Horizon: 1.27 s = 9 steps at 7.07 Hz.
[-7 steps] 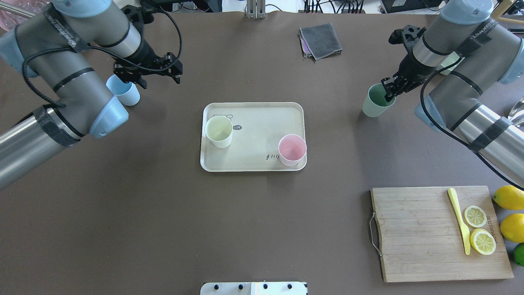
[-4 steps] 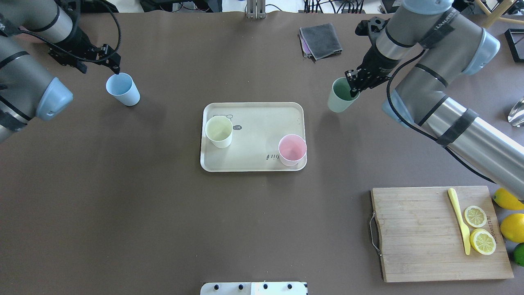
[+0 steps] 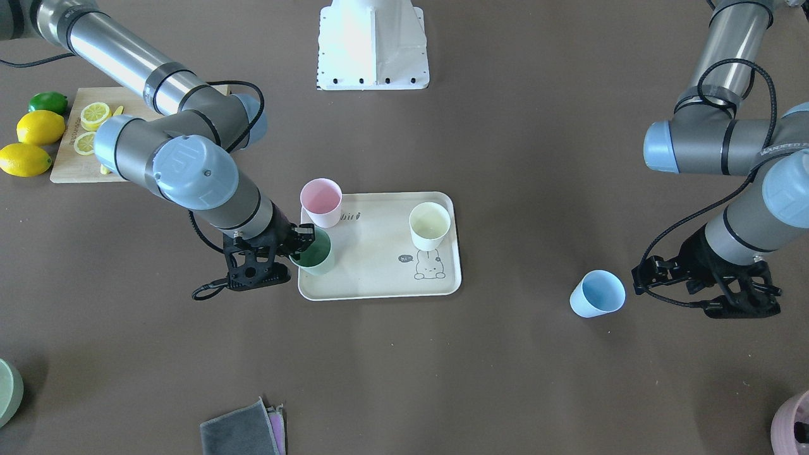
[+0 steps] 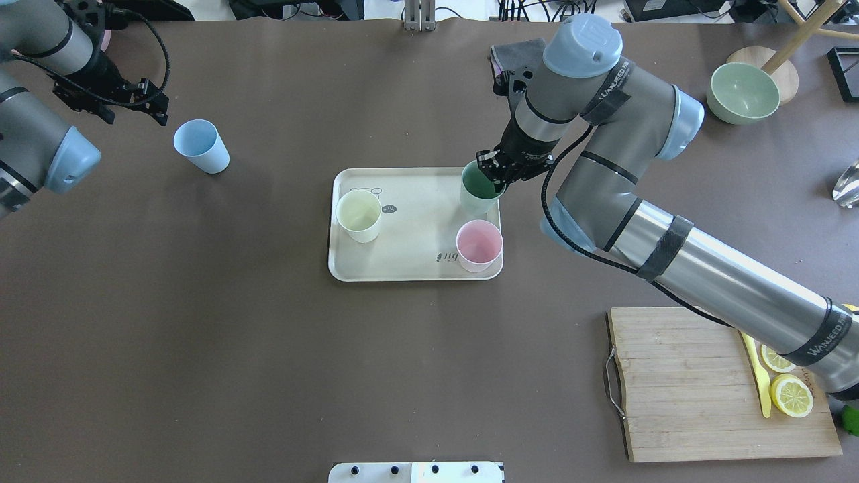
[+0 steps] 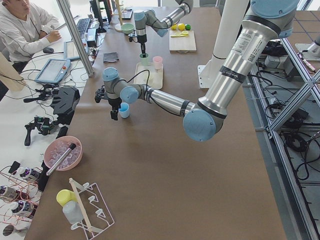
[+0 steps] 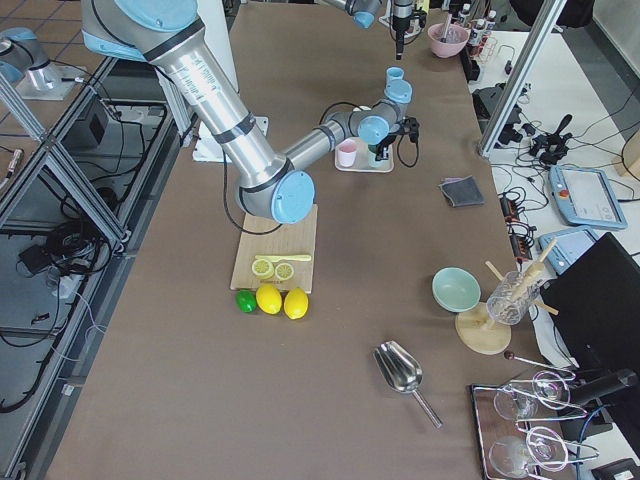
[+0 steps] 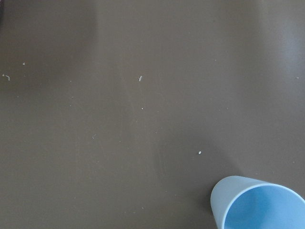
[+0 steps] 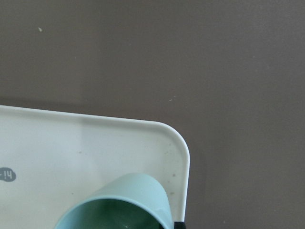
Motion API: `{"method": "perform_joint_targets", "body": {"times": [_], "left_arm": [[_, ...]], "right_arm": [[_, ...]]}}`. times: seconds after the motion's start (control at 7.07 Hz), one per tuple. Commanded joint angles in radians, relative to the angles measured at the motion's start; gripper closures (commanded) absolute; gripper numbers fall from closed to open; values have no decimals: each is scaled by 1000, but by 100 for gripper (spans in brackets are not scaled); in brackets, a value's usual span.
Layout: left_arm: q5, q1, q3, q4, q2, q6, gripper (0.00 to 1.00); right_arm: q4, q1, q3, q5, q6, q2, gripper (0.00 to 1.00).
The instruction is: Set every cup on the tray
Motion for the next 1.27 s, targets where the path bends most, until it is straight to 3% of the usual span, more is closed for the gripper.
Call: {"method": "perform_joint_targets", "body": {"times": [0.0,0.14,0.42,0.71,0.85,1.13], "left_arm": [[-1,40,7,-10,-3,-33,3],[2,67,13,-53,6,-53,11],[4,83,34,-73,3,-68,100],[-7,83,11,-56,-46,-128,100],[-65,81,-33,-27,-78,-216,100],[-67,142,-55,39,-190,-426,100]], "right_arm": [[16,-16,6,-26,9,8,0],[30,-6,8,-26,0,7,0],[26,48,23,-3,-3,5,0],[18,106,66,78,-5,-22,0],[18,117,75,80,-18,-38,0],[15,144,83,81,-41,-76,0]]}}
